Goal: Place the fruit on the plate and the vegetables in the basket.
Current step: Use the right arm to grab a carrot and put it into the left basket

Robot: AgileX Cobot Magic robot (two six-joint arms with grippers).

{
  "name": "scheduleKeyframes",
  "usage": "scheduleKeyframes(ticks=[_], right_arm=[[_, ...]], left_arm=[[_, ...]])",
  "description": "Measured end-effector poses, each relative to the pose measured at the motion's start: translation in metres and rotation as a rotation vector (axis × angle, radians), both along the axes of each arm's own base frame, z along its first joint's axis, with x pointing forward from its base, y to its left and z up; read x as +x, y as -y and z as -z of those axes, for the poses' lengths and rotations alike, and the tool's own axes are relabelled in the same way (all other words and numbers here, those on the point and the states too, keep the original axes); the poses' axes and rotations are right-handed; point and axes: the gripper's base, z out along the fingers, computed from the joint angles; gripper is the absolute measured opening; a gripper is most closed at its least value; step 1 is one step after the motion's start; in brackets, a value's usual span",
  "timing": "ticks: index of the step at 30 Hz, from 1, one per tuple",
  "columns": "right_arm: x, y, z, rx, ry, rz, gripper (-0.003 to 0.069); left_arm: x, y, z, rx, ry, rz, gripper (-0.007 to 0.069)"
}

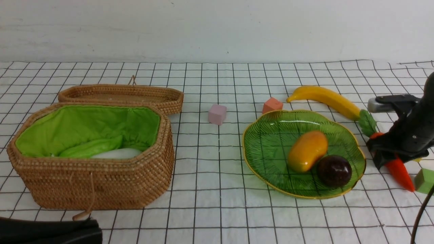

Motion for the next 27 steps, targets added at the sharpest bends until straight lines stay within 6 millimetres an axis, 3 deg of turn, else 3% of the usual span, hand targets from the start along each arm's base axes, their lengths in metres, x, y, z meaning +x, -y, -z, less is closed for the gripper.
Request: scheduleKeyframes(ticks=[3,7,10,12,15,16,17,18,19,20,21,23,24,25,26,27], right_arm=[[0.0,-0.001,0.0,0.005,0.004,-0.022,0.0314],[-0.003,-0.003,-0.008,0.033,-0.046,-0.02,0.0316],[-0.013,-0.011,-0.036,0.095,-0.106,0.007,0.0316],[-0.021,-0.024,-0.075,0.14,-0.065,-0.006,0.0316],[-0.035,-0.067,-0.148,0.214,0.11,-0.136,0.0316],[-0.038,-0.075,-0.157,0.226,0.137,-0.165,0.0316],[-0.049,-0.112,-0.193,0.274,0.25,-0.305,0.0316],[-0.051,-0.117,-0.197,0.285,0.26,-0.317,0.0316],[-0.062,-0.153,-0.223,0.33,0.359,-0.468,0.0316],[-0.069,-0.175,-0.235,0.358,0.411,-0.551,0.0316],[-0.081,-0.211,-0.249,0.41,0.481,-0.683,0.0316],[-0.091,-0.24,-0.261,0.441,0.564,-0.793,0.0316],[-0.1,-0.271,-0.266,0.478,0.634,-0.889,0.0316],[-0.106,-0.295,-0.267,0.502,0.685,-0.948,0.0316],[-0.107,-0.299,-0.267,0.509,0.692,-0.955,0.0316],[-0.108,-0.333,-0.257,0.521,0.744,-1.005,0.0316]], left_arm=[[0.0,0.0,0.0,-0.003,-0.001,0.0,-0.0013],[0.0,0.0,0.0,0.003,0.004,-0.002,-0.0013],[0.002,-0.002,0.001,0.021,0.013,-0.027,-0.0013],[0.005,-0.004,0.002,0.034,0.01,-0.063,-0.0013],[0.012,-0.011,0.005,0.069,-0.002,-0.169,-0.0013],[0.013,-0.012,0.005,0.083,0.007,-0.182,-0.0013],[0.017,-0.017,0.006,0.095,-0.003,-0.253,-0.0013],[0.017,-0.018,0.007,0.085,-0.017,-0.267,-0.0013],[0.021,-0.022,0.007,0.081,-0.032,-0.335,-0.0013],[0.022,-0.025,0.007,0.073,-0.044,-0.375,-0.0013],[0.025,-0.029,0.007,0.052,-0.064,-0.443,-0.0013],[0.027,-0.033,0.007,0.046,-0.074,-0.496,-0.0013],[0.029,-0.038,0.008,0.024,-0.097,-0.557,-0.0013],[0.031,-0.041,0.008,-0.001,-0.121,-0.607,-0.0013],[0.031,-0.041,0.008,-0.003,-0.123,-0.614,-0.0013],[0.032,-0.045,0.009,-0.014,-0.139,-0.661,-0.0013]])
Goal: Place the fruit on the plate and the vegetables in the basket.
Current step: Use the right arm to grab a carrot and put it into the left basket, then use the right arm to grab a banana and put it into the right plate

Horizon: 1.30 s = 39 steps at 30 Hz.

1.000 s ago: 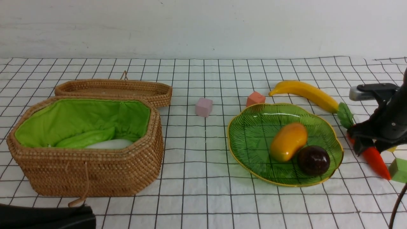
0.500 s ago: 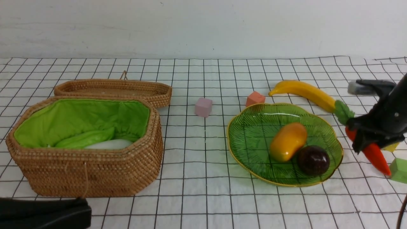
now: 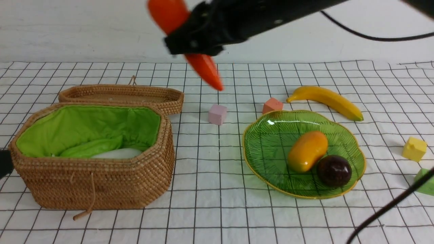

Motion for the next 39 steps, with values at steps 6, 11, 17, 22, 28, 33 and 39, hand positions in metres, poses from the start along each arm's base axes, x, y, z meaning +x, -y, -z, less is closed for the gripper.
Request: scheduleKeyframes(ticks=[6,11,17,22,28,33,39], right_arm=[[0.014,-0.069,0.058,-0.021,0.089,-0.029,0.0316],[0.033,-0.098,0.108,-0.044,0.119,0.014,0.0463],[0.028,-0.097,0.107,-0.069,0.102,-0.026,0.0673],[0.005,-0.055,0.053,-0.181,0.05,-0.072,0.0594],[0.032,0.077,0.002,-0.517,0.003,0.359,0.0322],[0.087,0.177,0.03,-0.608,-0.196,0.725,0.0239],[0.149,0.254,0.101,-0.482,-0.417,0.868,0.0337]], left_arm=[[0.001,-0.003,0.0,-0.021,-0.008,-0.039,-0.0013],[0.001,-0.003,0.0,-0.023,-0.008,-0.04,-0.0013],[0.001,-0.003,0.0,-0.023,-0.006,-0.039,-0.0013],[0.001,0.001,-0.005,-0.049,0.041,0.003,-0.0013],[-0.003,0.016,-0.018,-0.119,0.164,0.174,-0.0013],[-0.007,0.023,-0.019,-0.17,0.159,0.252,-0.0013],[-0.009,0.026,-0.023,-0.122,0.232,0.309,-0.0013]])
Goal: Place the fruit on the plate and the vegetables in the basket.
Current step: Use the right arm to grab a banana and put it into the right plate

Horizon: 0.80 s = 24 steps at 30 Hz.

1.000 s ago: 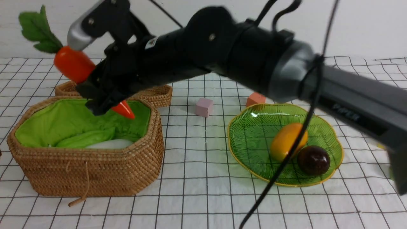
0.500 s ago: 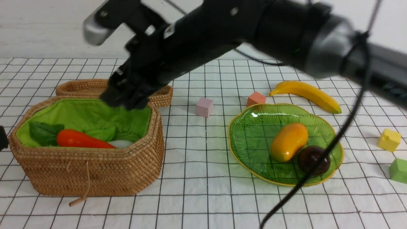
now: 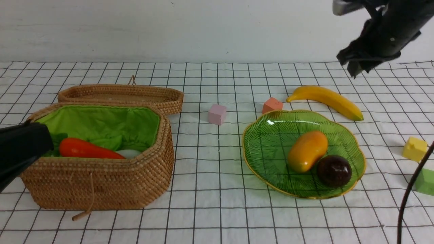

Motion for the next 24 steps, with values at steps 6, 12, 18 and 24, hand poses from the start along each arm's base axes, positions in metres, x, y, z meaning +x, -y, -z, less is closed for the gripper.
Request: scheduleKeyframes(ticks=[6,12,18,24], right_arm=[[0.038,0.034,0.067,0.066,-0.004,0.036,0.0475],[0.054,0.043,0.1,0.045,0.028,0.032,0.0503],[0.068,0.044,0.127,0.013,0.092,0.007,0.0501],[0.073,0.044,0.148,0.023,0.089,0.016,0.044]], left_arm=[[-0.001,0.001,-0.004,-0.007,0.052,0.012,-0.0013],[-0.001,0.001,-0.004,-0.008,0.051,0.013,-0.0009],[-0.001,0.001,-0.004,-0.017,0.043,0.016,-0.0009],[-0.001,0.002,-0.004,-0.043,0.022,0.026,-0.0006]])
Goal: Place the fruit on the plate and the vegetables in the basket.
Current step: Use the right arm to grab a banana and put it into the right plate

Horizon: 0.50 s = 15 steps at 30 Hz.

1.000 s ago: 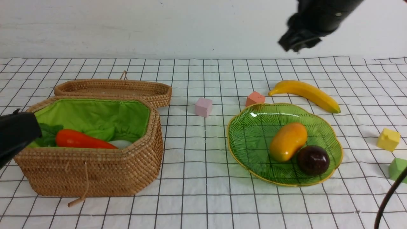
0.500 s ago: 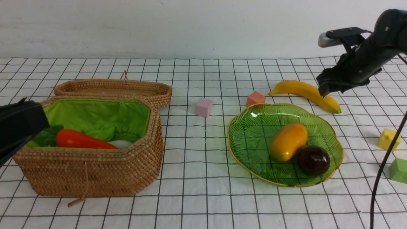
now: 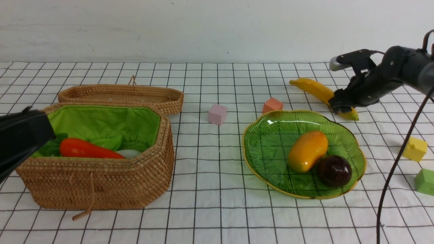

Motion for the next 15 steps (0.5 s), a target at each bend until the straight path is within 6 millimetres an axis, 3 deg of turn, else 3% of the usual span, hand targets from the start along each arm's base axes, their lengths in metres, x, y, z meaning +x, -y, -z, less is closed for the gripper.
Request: scheduleKeyframes(ticks=[5,11,13,15], right_arm=[[0.001,-0.001,0.011,0.01,-0.025,0.001,0.0319],[-0.001,-0.001,0.011,0.007,-0.037,-0.003,0.0318],[-0.003,-0.001,0.006,0.006,-0.05,-0.009,0.0318],[-0.009,-0.001,-0.019,-0.006,-0.042,-0.024,0.0318]], left_arm=[[-0.001,0.001,0.0,-0.022,-0.02,0.009,-0.0006],[-0.001,0.001,0.0,-0.036,-0.031,0.014,-0.0006],[-0.001,0.001,0.0,-0.035,-0.031,0.014,-0.0006],[-0.001,0.001,0.0,-0.034,-0.029,0.014,-0.0006]])
